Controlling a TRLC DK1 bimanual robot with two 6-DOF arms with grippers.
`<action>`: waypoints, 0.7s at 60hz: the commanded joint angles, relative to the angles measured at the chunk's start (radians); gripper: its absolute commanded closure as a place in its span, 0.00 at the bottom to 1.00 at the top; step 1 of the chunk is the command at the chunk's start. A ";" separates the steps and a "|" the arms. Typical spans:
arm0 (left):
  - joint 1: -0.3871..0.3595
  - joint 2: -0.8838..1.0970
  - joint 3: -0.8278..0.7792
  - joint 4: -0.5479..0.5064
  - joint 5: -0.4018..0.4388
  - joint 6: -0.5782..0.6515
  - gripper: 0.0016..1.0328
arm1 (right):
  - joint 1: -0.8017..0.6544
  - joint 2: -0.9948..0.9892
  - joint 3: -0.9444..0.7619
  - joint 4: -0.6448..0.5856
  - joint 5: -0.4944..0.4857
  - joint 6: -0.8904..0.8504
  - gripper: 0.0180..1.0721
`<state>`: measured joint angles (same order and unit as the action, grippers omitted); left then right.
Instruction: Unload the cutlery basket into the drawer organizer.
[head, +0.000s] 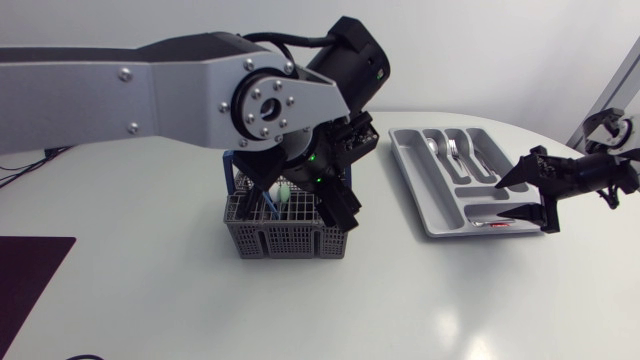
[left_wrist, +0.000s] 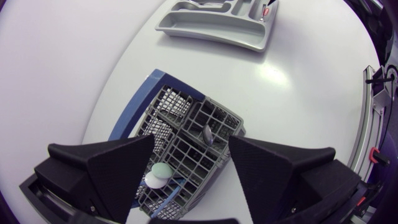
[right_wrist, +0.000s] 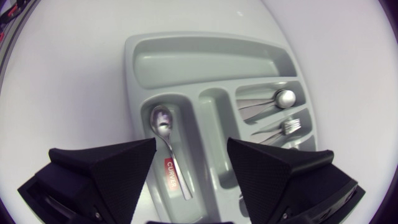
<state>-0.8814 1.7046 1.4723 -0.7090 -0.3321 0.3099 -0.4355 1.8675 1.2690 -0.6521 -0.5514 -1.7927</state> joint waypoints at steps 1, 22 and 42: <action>-0.010 0.038 -0.020 -0.010 -0.010 -0.029 0.16 | -0.014 -0.076 0.007 -0.023 -0.041 0.038 0.04; -0.070 0.078 -0.047 0.000 -0.150 -0.137 0.16 | -0.034 -0.298 -0.148 -0.037 -0.249 0.236 0.04; -0.099 0.151 -0.007 0.002 -0.272 -0.210 0.16 | -0.034 -0.571 -0.442 0.023 -0.323 0.316 0.04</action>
<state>-0.9668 1.8156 1.4502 -0.7052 -0.5823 0.1394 -0.4667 1.3560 0.9051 -0.6468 -0.8623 -1.5116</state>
